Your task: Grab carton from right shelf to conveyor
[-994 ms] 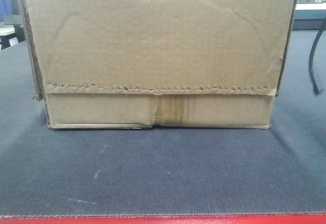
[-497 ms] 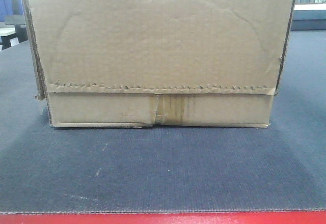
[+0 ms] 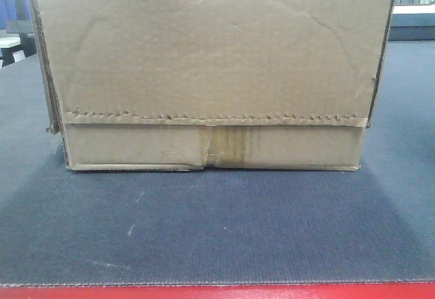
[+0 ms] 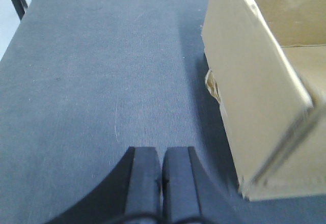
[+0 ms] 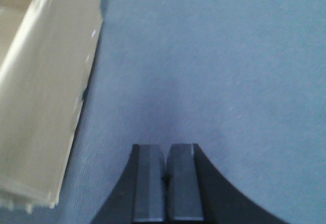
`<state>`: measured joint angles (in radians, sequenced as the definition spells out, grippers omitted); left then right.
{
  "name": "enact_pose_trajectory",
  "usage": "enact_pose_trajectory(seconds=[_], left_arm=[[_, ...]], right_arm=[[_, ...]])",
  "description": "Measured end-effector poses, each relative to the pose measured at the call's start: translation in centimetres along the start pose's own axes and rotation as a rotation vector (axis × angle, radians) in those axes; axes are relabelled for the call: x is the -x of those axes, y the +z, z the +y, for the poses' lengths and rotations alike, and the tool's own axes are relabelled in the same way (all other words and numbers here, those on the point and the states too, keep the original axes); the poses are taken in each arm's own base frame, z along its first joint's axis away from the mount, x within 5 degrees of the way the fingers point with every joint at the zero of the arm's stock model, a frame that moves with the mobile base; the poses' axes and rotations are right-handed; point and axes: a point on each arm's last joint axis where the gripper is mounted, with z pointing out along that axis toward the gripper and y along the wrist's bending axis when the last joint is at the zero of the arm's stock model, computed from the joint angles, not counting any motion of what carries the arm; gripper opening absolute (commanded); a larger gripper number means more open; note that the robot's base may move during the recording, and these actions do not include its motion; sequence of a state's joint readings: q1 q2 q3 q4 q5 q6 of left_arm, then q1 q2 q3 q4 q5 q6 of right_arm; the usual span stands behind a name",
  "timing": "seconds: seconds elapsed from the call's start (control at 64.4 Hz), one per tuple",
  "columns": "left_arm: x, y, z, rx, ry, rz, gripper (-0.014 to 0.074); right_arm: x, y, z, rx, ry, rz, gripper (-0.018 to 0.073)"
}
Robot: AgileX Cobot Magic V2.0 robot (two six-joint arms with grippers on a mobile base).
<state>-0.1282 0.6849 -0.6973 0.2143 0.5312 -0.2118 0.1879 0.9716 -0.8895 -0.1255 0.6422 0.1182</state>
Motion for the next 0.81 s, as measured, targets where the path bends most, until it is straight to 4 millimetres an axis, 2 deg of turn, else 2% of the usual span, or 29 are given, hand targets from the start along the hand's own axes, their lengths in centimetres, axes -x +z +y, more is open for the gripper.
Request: enact_pose_trajectory(seconds=[0.078,0.186,0.342,0.528,0.636,0.807], left_arm=[[-1.8,-1.1,0.1,-0.003,-0.002,-0.03,0.0014],[-3.1,-2.7,0.3,-0.006,-0.007,-0.091,0.0014],[-3.8,-5.1,0.6,-0.009,-0.018,-0.193,0.0014],[-4.0,-6.8,0.8,-0.011,-0.027,-0.27,0.0014],[-4.0,-6.9,0.8,-0.011,-0.027,-0.278,0.0014],[-4.0,-6.9,0.8,-0.011,-0.027,-0.278,0.0014]], right_arm=[[-2.6,-0.8,0.0,0.01,-0.002,-0.061,-0.0058],[-5.8,-2.0,-0.1,0.022,-0.002,-0.154,-0.0058],[-9.6,-4.6,-0.3,0.031,0.004,-0.316,-0.0058],[-11.6,-8.2,-0.6,0.033,0.014,-0.531,-0.0058],[-12.2,-9.9,-0.7,0.032,0.016,-0.63,-0.0058],[-12.4,-10.4,-0.7,0.033,0.017,-0.663,-0.0058]])
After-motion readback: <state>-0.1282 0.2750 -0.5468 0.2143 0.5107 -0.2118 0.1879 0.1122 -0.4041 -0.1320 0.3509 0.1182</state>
